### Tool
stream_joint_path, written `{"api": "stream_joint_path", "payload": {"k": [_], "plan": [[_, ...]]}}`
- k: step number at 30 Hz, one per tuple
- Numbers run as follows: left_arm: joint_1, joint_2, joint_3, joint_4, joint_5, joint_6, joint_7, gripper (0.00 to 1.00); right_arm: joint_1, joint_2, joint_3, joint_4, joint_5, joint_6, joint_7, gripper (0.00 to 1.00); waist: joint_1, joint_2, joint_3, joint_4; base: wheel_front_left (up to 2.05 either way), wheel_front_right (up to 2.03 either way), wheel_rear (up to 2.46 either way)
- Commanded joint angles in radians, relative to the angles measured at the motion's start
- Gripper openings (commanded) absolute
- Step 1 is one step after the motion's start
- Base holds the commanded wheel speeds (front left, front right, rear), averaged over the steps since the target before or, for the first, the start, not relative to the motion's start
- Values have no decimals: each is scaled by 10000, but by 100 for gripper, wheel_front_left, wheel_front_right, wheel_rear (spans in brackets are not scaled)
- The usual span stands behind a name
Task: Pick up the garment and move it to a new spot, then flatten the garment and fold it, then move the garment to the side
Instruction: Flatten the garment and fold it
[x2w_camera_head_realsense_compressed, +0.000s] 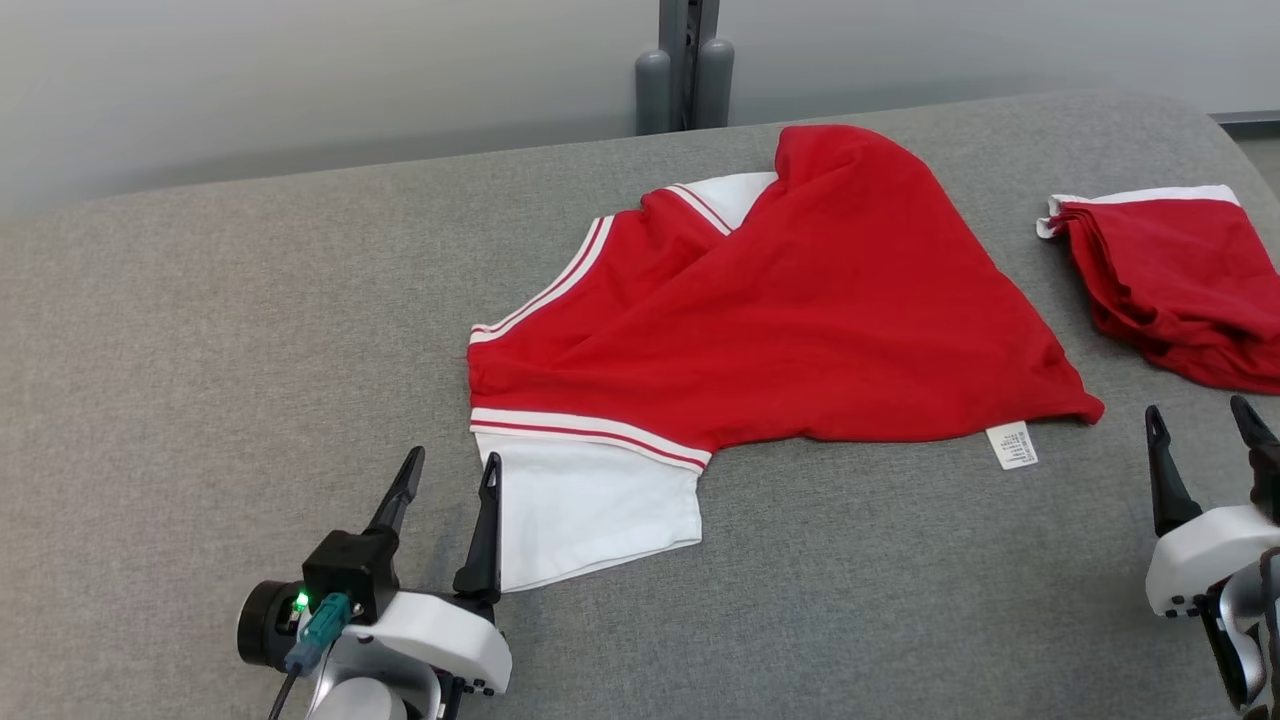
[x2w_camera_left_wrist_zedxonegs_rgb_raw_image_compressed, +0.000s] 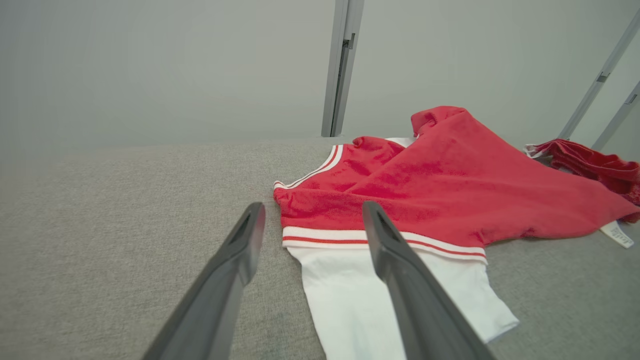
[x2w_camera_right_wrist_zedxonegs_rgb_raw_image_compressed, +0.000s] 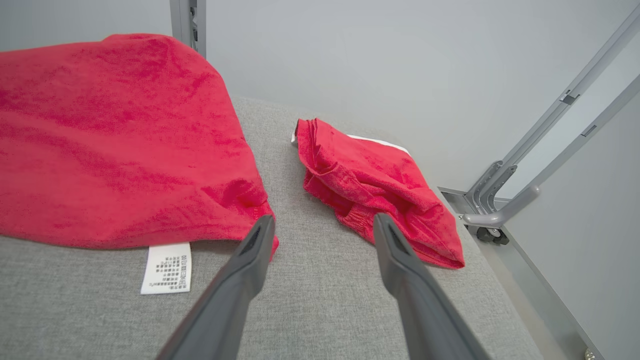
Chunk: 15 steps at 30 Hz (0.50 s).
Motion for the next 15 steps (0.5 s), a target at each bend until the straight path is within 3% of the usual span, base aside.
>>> {"api": "stream_joint_path", "payload": {"k": [1,12,15], "plan": [[-217,49,-31,193,-106,-77,35,100,122,-18,-68,-188,120,0,-46,100,0,0,-52,-93,0,0,0],[-2388,45,-268,3494,-922,-453,1375,100,518,291,50,-1979,676,0,73,100,0,0,146,-621,0,0,0],[-2917,122,-248,4339,-881,-192,1813,100,544,308,131,-2262,723,1,125,100,0,0,225,-779,0,0,0]]}}
